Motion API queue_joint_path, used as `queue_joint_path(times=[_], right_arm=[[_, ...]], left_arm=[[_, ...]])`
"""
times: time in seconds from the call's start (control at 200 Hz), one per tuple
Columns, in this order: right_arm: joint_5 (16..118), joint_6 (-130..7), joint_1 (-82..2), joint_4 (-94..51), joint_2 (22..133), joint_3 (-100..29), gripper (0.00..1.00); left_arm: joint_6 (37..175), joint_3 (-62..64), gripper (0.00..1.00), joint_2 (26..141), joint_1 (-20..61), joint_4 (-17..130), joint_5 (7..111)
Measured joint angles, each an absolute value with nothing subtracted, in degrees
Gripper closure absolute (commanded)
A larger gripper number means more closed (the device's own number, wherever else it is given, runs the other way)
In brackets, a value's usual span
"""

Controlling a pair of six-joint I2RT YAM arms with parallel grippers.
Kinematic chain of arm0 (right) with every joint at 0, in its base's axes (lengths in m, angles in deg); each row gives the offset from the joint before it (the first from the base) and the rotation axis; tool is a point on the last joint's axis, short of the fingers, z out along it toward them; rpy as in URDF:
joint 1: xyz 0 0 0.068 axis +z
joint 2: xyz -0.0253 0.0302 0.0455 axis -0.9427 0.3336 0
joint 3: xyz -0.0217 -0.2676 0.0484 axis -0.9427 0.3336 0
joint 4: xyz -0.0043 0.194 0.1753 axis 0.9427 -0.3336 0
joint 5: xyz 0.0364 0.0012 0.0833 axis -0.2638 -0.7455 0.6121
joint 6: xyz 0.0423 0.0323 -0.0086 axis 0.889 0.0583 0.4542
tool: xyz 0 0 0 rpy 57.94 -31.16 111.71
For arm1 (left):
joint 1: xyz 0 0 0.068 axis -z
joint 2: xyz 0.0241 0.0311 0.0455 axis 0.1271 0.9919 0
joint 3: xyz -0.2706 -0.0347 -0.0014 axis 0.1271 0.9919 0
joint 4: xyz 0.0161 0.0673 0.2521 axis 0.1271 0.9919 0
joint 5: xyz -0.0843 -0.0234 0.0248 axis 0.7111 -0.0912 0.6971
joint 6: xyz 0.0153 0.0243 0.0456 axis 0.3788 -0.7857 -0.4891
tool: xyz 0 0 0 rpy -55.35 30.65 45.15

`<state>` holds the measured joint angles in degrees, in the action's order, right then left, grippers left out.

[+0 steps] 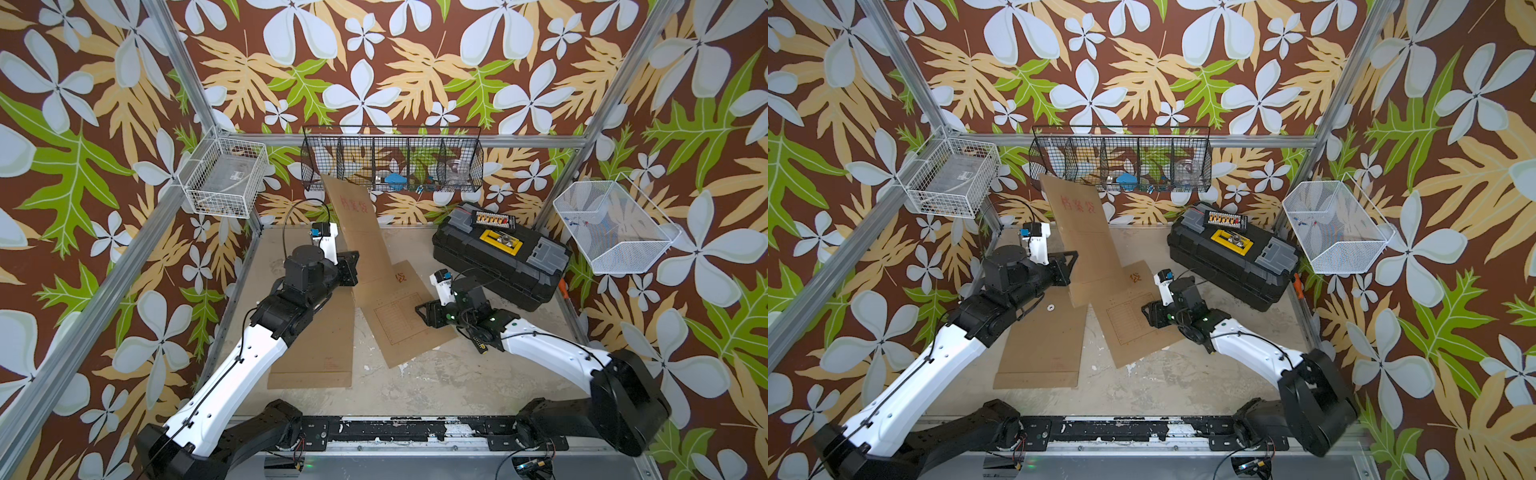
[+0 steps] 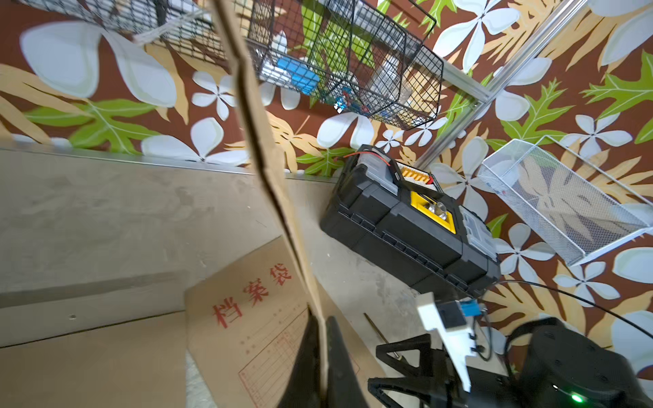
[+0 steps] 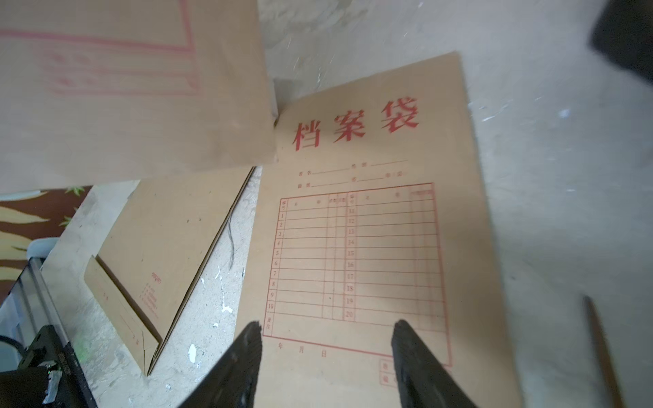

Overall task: Open the file bag
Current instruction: Pick up the file bag from the file bag, then move the file bag to the center of the board.

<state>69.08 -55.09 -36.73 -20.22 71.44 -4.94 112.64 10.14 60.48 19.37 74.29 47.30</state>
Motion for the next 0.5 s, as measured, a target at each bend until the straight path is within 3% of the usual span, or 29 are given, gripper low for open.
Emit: queue_joint_path(times=[0.275,0.496], right_arm=[[70.45,-53.85,-36.34,-19.15,87.98,-12.68,0.39],[69.64,-52.36,-36.30,-17.93,90.04,-9.05,0.36]], left_arm=[[107.48,6.88,1.00,54.71,19.37,78.66,45.75],[106.83,6.55,1.00,54.32,19.37,79.74,45.81]])
